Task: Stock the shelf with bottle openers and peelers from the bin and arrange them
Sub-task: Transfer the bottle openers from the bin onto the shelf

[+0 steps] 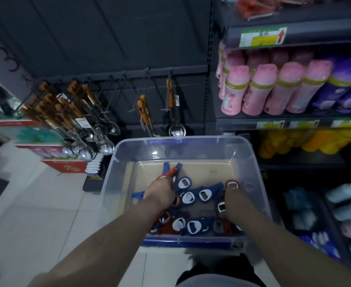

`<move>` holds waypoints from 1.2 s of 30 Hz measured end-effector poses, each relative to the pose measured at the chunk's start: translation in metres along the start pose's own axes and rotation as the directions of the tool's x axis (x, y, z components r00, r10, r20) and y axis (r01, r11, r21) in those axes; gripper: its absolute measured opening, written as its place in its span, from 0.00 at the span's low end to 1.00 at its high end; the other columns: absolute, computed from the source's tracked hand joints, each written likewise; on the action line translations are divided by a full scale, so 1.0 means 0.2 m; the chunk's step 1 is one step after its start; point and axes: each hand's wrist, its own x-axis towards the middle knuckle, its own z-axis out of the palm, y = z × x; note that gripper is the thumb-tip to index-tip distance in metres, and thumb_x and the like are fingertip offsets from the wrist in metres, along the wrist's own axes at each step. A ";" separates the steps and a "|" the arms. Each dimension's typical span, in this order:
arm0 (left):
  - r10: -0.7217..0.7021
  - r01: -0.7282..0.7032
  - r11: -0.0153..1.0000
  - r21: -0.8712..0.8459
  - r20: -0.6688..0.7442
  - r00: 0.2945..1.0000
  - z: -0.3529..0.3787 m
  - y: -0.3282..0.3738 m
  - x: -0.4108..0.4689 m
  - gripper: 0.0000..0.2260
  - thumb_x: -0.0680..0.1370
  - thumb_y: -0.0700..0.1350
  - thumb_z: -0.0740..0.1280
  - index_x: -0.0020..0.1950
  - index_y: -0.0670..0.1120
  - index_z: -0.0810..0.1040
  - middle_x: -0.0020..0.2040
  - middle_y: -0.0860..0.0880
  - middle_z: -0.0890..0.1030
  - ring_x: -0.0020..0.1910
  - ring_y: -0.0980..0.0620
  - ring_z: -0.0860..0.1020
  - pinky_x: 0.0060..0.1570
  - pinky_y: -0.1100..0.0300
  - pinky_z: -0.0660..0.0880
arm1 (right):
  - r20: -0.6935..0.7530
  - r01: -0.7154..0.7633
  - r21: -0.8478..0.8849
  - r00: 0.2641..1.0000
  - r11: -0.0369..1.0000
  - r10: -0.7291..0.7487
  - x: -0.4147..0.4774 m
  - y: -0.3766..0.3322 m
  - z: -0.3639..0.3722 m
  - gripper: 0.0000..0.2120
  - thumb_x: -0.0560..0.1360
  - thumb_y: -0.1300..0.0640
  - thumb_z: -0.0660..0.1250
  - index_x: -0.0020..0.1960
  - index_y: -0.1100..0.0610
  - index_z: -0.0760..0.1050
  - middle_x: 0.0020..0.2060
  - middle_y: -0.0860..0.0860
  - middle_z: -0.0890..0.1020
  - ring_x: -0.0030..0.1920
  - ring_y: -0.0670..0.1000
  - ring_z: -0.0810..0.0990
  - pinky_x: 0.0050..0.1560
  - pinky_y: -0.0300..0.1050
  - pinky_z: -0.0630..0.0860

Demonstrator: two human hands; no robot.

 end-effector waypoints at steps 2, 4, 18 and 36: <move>-0.022 0.022 1.000 -0.008 0.013 1.000 0.01 -0.01 -0.01 0.22 0.75 0.40 0.67 0.69 0.51 0.72 0.52 0.49 0.78 0.47 0.50 0.76 0.45 0.63 0.69 | -0.050 0.018 -0.024 0.999 1.000 -0.019 0.01 0.00 0.02 0.19 0.80 0.63 0.57 0.70 0.62 0.63 0.66 0.59 0.69 0.57 0.51 0.74 0.39 0.22 0.66; -0.038 0.038 0.999 -0.001 0.016 0.999 0.02 -0.02 -0.01 0.21 0.76 0.41 0.66 0.69 0.51 0.72 0.55 0.47 0.79 0.47 0.51 0.76 0.45 0.62 0.70 | -0.048 -0.019 0.088 0.999 0.996 0.023 0.01 -0.02 0.00 0.22 0.77 0.59 0.63 0.69 0.60 0.63 0.65 0.57 0.70 0.57 0.48 0.74 0.52 0.27 0.71; 0.157 -0.159 0.894 0.419 0.040 0.987 0.21 0.16 0.08 0.16 0.77 0.44 0.64 0.64 0.46 0.70 0.66 0.42 0.72 0.63 0.42 0.70 0.57 0.48 0.73 | -0.194 0.152 0.061 0.971 0.986 -0.138 -0.02 0.00 -0.23 0.07 0.77 0.56 0.64 0.55 0.53 0.72 0.54 0.53 0.77 0.54 0.55 0.77 0.52 0.50 0.74; 0.085 -0.150 0.944 -0.295 -0.222 0.971 -0.02 0.34 0.15 0.03 0.75 0.42 0.65 0.47 0.46 0.73 0.45 0.41 0.82 0.47 0.40 0.79 0.47 0.51 0.76 | -0.457 0.287 0.475 0.888 0.832 -0.045 -0.21 0.02 -0.48 0.11 0.77 0.60 0.63 0.60 0.55 0.70 0.47 0.53 0.80 0.49 0.54 0.78 0.45 0.45 0.72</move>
